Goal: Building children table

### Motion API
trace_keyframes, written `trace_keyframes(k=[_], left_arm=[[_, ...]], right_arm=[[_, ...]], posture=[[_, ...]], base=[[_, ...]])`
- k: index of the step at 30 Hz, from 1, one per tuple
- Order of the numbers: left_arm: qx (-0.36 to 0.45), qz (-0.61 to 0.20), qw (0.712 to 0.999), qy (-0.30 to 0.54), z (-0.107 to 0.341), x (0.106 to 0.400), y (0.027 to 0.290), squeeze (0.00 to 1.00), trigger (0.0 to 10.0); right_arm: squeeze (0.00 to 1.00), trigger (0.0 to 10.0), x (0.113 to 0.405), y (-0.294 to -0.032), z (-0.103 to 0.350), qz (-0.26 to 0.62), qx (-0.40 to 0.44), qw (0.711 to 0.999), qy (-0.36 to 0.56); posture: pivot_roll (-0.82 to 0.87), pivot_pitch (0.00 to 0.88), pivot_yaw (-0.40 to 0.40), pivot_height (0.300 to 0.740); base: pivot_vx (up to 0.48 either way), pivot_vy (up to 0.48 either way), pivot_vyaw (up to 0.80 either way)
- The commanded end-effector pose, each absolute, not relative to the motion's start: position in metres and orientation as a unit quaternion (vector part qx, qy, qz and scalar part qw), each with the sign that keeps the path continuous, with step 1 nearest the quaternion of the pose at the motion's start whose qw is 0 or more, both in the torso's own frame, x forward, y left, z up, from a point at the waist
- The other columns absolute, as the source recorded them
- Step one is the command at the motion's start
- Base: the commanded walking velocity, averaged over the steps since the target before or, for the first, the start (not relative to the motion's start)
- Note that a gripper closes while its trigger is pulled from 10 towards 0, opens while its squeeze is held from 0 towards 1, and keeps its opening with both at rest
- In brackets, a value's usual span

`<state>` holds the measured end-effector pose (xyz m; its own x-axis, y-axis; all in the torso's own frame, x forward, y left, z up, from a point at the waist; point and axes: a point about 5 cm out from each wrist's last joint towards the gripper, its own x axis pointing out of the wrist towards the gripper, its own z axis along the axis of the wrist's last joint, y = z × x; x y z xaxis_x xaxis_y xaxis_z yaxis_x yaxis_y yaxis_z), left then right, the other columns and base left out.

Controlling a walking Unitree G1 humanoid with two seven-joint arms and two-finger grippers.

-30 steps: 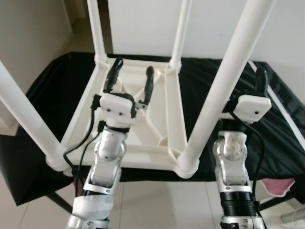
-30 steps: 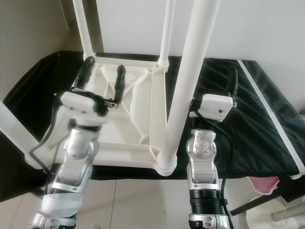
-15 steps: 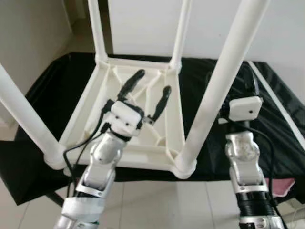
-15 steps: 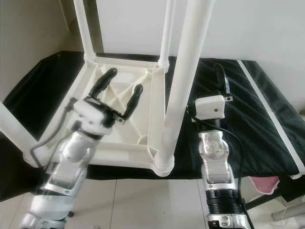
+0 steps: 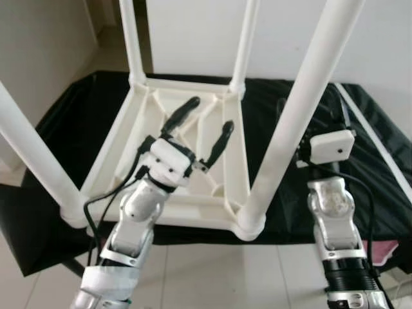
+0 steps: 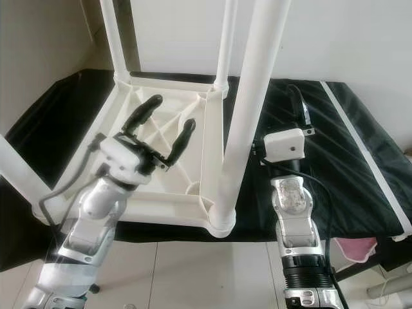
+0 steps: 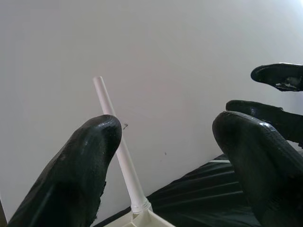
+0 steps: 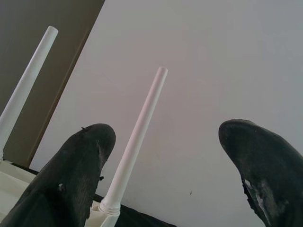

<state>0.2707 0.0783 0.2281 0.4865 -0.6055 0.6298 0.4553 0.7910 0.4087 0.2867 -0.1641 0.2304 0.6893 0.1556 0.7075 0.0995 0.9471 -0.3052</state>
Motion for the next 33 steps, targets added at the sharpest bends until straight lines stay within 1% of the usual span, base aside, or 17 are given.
trace_keyframes(k=[1, 4, 8, 11, 16, 20, 33], left_arm=[[0.094, -0.311, 0.856, -0.402, 0.228, 0.271, 0.079, 0.0, 10.0], [0.102, -0.315, 0.859, -0.391, 0.222, 0.274, 0.079, 0.0, 10.0], [0.112, -0.335, 0.856, -0.378, 0.213, 0.274, 0.073, 0.0, 10.0], [0.116, -0.37, 0.841, -0.377, 0.211, 0.271, 0.063, 0.0, 10.0], [0.117, -0.386, 0.833, -0.379, 0.214, 0.273, 0.059, 0.0, 10.0], [0.124, -0.388, 0.829, -0.384, 0.216, 0.276, 0.061, 0.0, 10.0], [0.13, -0.387, 0.827, -0.386, 0.214, 0.277, 0.063, 0.0, 10.0]], right_arm=[[0.0, 10.0, 0.286, -0.165, 0.234, 0.013, -0.155, 0.901, -0.405], [0.0, 10.0, 0.284, -0.166, 0.24, 0.004, -0.152, 0.895, -0.419], [0.0, 10.0, 0.283, -0.164, 0.246, 0.013, -0.153, 0.889, -0.432], [0.0, 10.0, 0.283, -0.157, 0.251, 0.054, -0.158, 0.885, -0.434], [0.0, 10.0, 0.286, -0.159, 0.256, 0.074, -0.18, 0.88, -0.434], [0.0, 10.0, 0.288, -0.163, 0.259, 0.084, -0.198, 0.873, -0.437], [0.0, 10.0, 0.29, -0.165, 0.257, 0.093, -0.203, 0.875, -0.43]], posture=[[0.04, 0.028, -0.044, 0.74], [0.04, 0.027, -0.045, 0.74], [0.04, 0.027, -0.044, 0.74], [0.03, 0.022, -0.04, 0.74], [0.03, 0.022, -0.04, 0.74], [0.02, 0.021, -0.04, 0.74], [0.03, 0.018, -0.047, 0.74]], base=[[0.0, 0.0, 0.0], [0.0, 0.0, 0.0], [0.0, 0.0, 0.0], [0.0, 0.0, 0.0], [0.0, 0.0, 0.0], [0.0, 0.0, 0.0], [0.0, 0.0, 0.0]])
